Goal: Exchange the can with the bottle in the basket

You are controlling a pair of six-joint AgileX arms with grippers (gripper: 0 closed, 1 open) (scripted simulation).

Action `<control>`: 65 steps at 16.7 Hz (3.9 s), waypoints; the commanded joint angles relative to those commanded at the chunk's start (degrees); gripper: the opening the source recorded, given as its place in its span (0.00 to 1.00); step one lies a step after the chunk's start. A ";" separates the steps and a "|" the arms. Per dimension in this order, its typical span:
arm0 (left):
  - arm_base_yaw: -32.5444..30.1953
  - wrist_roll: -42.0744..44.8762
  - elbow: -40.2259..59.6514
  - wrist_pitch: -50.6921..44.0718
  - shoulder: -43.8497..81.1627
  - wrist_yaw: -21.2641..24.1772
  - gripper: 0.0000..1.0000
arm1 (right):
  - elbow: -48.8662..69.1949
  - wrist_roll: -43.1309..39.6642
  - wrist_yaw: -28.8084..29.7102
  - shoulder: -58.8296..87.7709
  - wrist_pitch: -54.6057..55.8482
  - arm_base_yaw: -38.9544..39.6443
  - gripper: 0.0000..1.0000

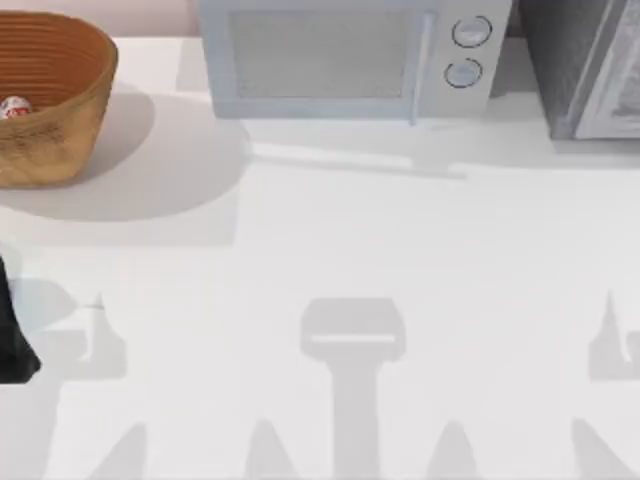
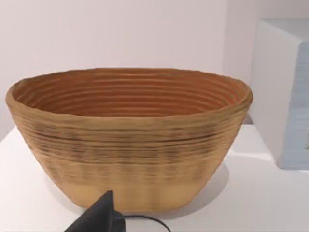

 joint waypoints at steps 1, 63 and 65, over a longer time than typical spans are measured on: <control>0.00 0.00 0.00 0.00 0.00 0.00 1.00 | 0.00 0.00 0.00 0.00 0.00 0.00 1.00; 10.00 9.33 138.97 -68.47 152.15 16.03 0.77 | 0.00 0.00 0.00 0.00 0.00 0.00 1.00; 10.00 9.33 138.97 -68.47 152.15 16.03 0.62 | 0.00 0.00 0.00 0.00 0.00 0.00 1.00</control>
